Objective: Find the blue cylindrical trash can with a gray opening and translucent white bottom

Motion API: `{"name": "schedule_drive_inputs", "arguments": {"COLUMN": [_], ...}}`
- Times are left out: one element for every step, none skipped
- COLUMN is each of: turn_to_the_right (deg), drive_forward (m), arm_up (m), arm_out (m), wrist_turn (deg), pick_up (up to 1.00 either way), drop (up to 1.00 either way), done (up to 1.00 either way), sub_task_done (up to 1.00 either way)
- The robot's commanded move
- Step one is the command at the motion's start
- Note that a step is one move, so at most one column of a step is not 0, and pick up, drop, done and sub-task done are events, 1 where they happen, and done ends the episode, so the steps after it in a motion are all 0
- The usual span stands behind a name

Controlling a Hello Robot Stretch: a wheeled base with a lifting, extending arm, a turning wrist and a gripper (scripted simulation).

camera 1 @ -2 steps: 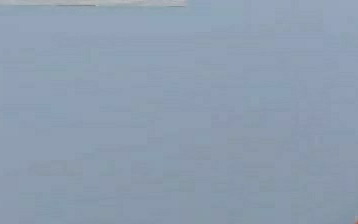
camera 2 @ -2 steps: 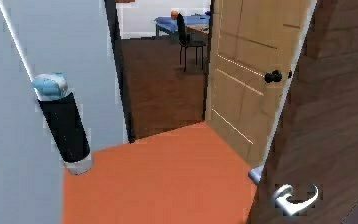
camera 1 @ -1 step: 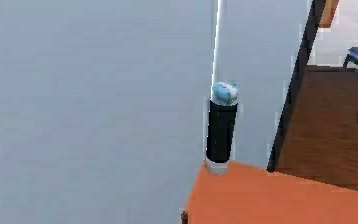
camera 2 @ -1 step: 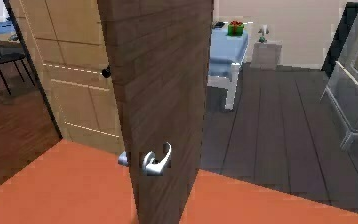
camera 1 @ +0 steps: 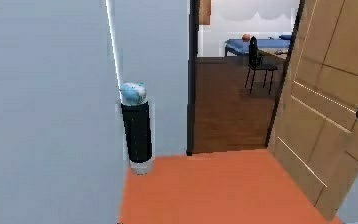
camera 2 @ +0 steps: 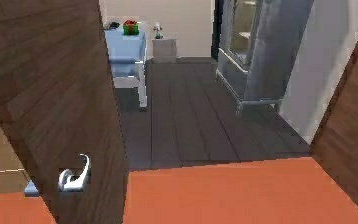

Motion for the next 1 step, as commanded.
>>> {"name": "schedule_drive_inputs", "arguments": {"turn_to_the_right": [0.0], "drive_forward": [0.9], "arm_up": [0.0], "arm_out": [0.0], "wrist_turn": [0.0], "pick_up": [0.0], "drop": [0.0], "done": [0.0], "sub_task_done": [0.0]}}
